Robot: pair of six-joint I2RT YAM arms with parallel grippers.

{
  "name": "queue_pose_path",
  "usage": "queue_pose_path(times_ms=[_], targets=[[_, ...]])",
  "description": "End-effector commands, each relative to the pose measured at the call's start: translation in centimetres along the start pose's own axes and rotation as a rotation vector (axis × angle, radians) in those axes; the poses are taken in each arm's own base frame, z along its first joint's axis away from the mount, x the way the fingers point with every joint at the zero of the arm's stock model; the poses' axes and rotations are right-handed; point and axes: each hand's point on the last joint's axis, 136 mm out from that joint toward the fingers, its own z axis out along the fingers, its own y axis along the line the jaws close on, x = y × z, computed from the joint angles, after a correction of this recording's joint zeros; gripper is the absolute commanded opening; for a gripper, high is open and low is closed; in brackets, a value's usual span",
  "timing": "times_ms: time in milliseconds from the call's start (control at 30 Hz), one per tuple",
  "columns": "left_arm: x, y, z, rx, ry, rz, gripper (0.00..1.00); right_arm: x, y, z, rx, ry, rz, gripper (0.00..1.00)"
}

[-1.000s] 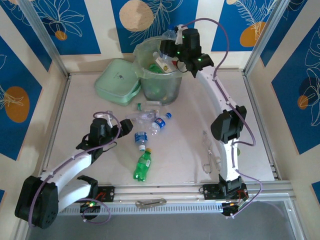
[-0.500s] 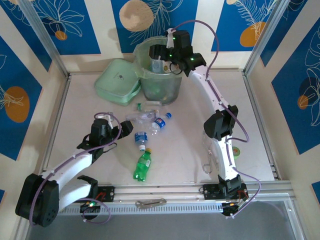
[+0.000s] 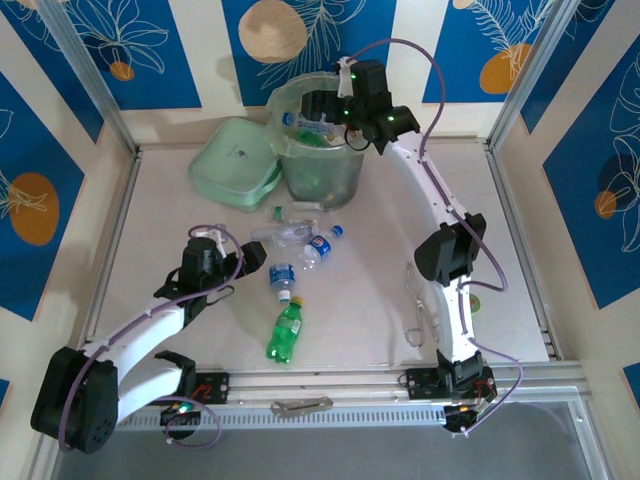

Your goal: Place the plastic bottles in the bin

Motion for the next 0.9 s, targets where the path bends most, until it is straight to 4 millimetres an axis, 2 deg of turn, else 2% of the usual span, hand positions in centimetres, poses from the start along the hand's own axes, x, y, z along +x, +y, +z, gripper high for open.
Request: queue_pose_path(times_ms=[0, 167, 300, 433, 700, 867], targets=[[-0.3, -0.8, 0.0, 0.020, -0.002, 0.001, 1.00, -3.4, 2.6, -4.5, -0.040, -0.118, -0.053, 0.89], [-0.3, -0.9, 0.0, 0.024, 0.003, -0.007, 1.00, -2.3, 3.2, -7.0, -0.056, -0.149, -0.051, 0.90], [-0.1, -1.0, -0.2, 0.027, 0.015, -0.008, 1.00, -0.1, 3.3, -9.3, -0.073, -0.166, -0.032, 0.90], [0.6, -1.3, -0.3, 0.026, 0.045, 0.002, 1.00, 3.3, 2.4, -11.0, -0.074, -0.161, 0.012, 0.99], [3.2, -2.6, -0.5, 0.003, 0.124, 0.076, 1.00, 11.9, -1.2, -12.6, 0.018, -0.031, 0.105, 0.99], [5.8, -4.4, -0.9, -0.008, 0.196, 0.179, 1.00, 16.1, -4.2, -14.1, 0.113, -0.006, 0.174, 0.99]])
